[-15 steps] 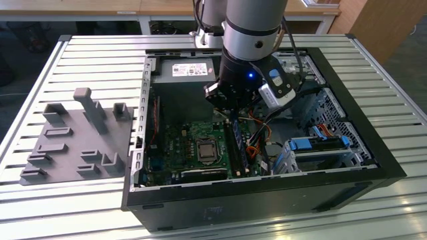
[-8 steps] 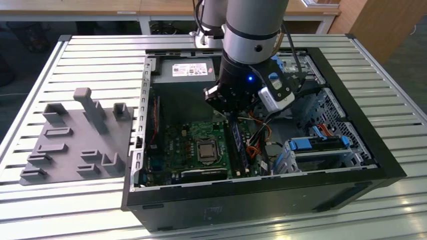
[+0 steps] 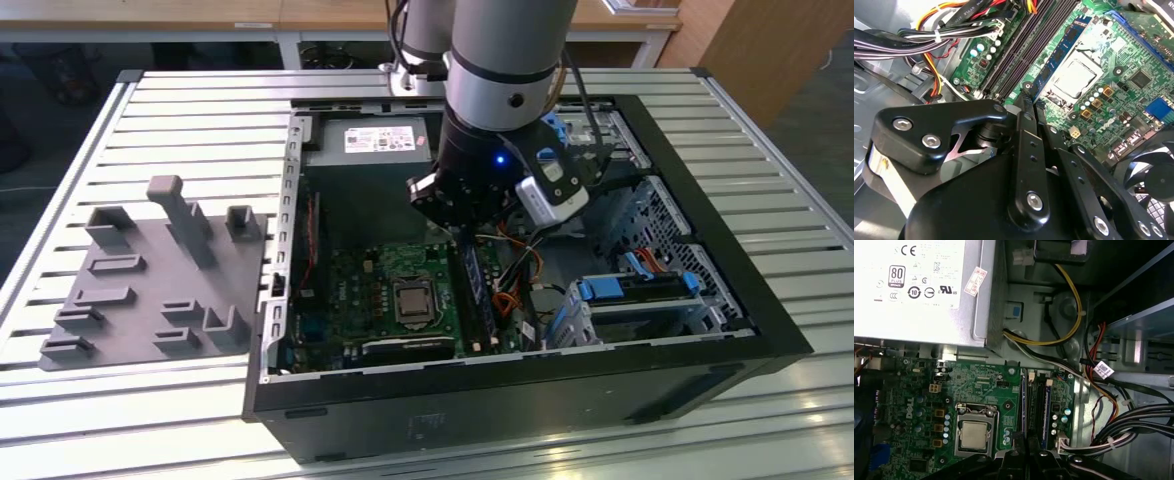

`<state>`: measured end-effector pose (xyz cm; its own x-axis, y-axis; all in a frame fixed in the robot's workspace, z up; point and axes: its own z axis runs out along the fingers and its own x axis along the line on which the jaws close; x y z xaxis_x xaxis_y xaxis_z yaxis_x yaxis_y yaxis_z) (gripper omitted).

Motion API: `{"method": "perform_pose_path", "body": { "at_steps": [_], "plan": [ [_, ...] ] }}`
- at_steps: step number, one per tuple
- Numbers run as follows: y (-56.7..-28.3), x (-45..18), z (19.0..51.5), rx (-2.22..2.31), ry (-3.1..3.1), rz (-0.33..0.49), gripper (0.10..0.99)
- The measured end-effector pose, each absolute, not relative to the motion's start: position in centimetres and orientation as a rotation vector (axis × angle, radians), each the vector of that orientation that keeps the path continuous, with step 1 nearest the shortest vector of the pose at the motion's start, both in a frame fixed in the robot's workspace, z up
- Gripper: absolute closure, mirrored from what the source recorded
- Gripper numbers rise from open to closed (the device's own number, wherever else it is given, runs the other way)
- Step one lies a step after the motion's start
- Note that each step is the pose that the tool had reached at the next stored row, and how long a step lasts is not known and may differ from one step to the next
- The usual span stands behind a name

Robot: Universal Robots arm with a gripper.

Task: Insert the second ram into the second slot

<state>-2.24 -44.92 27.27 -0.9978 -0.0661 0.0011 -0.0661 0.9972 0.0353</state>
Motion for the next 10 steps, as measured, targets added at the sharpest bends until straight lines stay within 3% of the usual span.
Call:
{"method": "perform_pose_path", "body": {
  "at_steps": [10],
  "plan": [
    [-45.32, -2.24, 26.88, 0.098, -3.138, -0.056, 0.949]
  ]
}}
